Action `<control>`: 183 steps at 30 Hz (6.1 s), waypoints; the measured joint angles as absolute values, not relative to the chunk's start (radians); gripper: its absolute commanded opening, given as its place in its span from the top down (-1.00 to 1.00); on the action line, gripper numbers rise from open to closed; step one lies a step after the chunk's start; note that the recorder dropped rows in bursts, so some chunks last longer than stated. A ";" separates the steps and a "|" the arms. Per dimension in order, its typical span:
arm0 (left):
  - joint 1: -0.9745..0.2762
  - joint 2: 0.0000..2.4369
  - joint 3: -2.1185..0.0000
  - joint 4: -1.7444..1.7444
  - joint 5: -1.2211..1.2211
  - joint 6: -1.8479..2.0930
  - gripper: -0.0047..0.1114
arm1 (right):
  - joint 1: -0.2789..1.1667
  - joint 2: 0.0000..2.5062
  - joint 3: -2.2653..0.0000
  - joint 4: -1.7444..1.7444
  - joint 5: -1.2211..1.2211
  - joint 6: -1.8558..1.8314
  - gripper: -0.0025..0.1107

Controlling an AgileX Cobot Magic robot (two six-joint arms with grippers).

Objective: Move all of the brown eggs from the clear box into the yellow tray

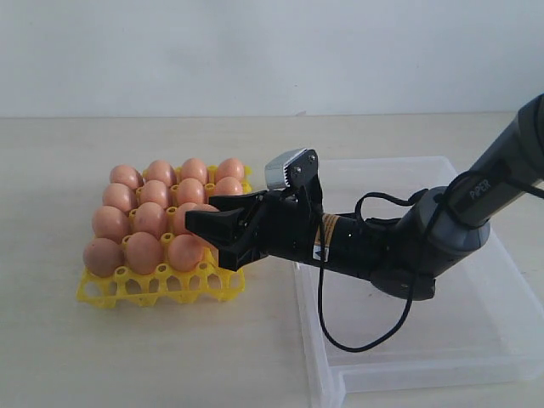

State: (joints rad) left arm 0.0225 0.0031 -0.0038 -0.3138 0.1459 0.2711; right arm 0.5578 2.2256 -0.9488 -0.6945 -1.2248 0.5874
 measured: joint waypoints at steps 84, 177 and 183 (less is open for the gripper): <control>0.022 0.003 -0.004 -0.314 0.146 0.271 0.85 | 0.558 1.451 -0.947 0.238 0.095 -0.366 0.96; 0.022 0.003 -0.004 -0.314 0.142 0.271 0.85 | -0.138 0.005 0.001 -0.070 0.102 0.072 0.96; 0.022 0.003 -0.004 -0.314 0.142 0.271 0.85 | -0.138 0.005 0.001 -0.070 0.104 0.072 0.96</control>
